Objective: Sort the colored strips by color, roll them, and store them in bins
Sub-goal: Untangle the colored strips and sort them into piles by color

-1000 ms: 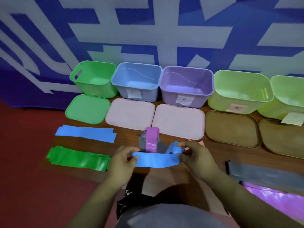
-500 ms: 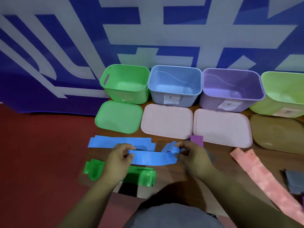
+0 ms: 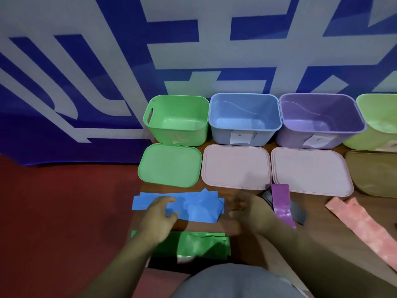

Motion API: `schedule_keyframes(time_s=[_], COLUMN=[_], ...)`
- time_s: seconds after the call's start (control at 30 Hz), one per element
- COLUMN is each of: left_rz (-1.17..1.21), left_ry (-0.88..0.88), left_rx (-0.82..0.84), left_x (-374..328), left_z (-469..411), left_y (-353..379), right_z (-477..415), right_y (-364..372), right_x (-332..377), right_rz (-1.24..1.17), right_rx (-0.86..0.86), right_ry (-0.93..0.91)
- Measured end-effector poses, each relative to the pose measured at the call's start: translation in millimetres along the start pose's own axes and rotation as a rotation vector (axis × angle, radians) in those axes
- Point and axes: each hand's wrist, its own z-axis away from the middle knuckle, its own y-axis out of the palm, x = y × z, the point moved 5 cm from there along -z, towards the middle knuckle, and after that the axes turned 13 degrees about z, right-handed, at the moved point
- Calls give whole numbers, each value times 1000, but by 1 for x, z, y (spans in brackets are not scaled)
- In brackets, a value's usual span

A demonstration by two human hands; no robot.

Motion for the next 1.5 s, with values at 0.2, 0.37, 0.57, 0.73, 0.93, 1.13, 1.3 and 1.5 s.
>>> schedule_keyframes(time_s=[0.2,0.37,0.57,0.73,0.93,1.13,1.3,1.5], left_rz=[18,-13,-104,-348,-730,-840,-713,-378], left_ry=[79,134,294,468,700,785,763,533], left_rx=[147,260,402,534,688,768,710,619], left_x=[-26,-61,-111,-166,-203,-202,-209,-206], left_z=[-8,-23,-37,-50,-59,-68,-63,-53], left_y=[40,79,130,186,246,266,254,215], right_z=[17,30,39,45,46,51,53,64], right_y=[-17,-27,-30,-14,-12,-13,-26,-89], right_x=[-48,-95,-139,-158,-170,-186,-178,-160], right_rz=[37,23,-14,-33,-117,-159,-210,-296], right_rx=[-20,-87,-67,-75,-143,-102,-120,-221], right_ry=[164,339,496,583,545,526,467,347])
